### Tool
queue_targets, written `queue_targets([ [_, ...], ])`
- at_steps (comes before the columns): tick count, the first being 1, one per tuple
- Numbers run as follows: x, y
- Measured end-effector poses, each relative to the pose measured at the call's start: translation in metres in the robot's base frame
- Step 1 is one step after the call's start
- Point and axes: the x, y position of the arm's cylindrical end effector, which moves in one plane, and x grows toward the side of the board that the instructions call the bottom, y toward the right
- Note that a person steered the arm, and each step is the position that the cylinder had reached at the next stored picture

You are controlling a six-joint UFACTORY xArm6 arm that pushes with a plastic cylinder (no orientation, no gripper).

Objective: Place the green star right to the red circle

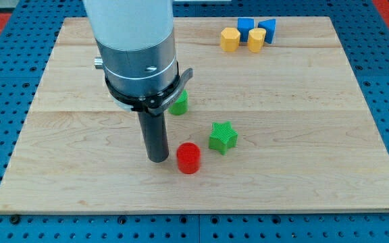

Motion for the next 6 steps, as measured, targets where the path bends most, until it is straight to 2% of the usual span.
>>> queue_targets([
  [1,-0.032,0.025],
  [2,-0.069,0.109],
  [3,-0.066,0.125],
  [4,-0.019,0.116],
  [5,-0.04,0.093],
  [6,-0.113,0.149],
])
